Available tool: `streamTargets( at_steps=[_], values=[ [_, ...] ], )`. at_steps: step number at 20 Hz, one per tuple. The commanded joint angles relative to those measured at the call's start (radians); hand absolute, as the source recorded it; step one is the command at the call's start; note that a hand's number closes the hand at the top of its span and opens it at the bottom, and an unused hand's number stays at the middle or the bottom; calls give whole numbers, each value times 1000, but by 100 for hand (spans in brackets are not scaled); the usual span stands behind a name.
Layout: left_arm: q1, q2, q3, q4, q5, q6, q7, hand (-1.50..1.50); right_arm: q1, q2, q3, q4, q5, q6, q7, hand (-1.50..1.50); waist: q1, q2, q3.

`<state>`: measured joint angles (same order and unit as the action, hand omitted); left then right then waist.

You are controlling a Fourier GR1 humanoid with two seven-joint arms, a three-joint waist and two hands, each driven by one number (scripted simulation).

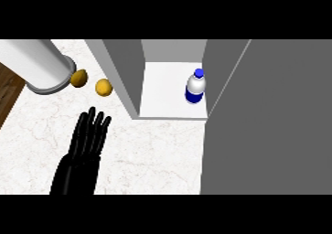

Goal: Pick up the bottled water, place it into the cabinet and close the cabinet

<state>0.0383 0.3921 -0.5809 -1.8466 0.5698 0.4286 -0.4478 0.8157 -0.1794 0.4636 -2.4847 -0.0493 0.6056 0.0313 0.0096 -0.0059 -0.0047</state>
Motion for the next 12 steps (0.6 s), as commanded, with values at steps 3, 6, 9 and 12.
streamTargets(
  at_steps=[3, 6, 9, 12],
  values=[
    [85, 58, 80, -61, 55, -53, -25, -150, -65, 60, 268, -146, 223, -70, 153, 150, 0, -2, -2],
    [140, 103, 96, -118, 70, -65, -12, -150, -144, 62, 290, -133, 244, -76, 180, 150, 7, -6, -1],
    [148, 107, 106, -113, 72, -80, -21, -150, -262, 118, 324, -96, 249, -111, 236, 150, 17, -3, -3],
    [159, 116, 126, -93, 89, -99, -23, -150, -333, 119, 356, -80, 275, -105, 294, 150, 9, -7, -5]
  ],
)
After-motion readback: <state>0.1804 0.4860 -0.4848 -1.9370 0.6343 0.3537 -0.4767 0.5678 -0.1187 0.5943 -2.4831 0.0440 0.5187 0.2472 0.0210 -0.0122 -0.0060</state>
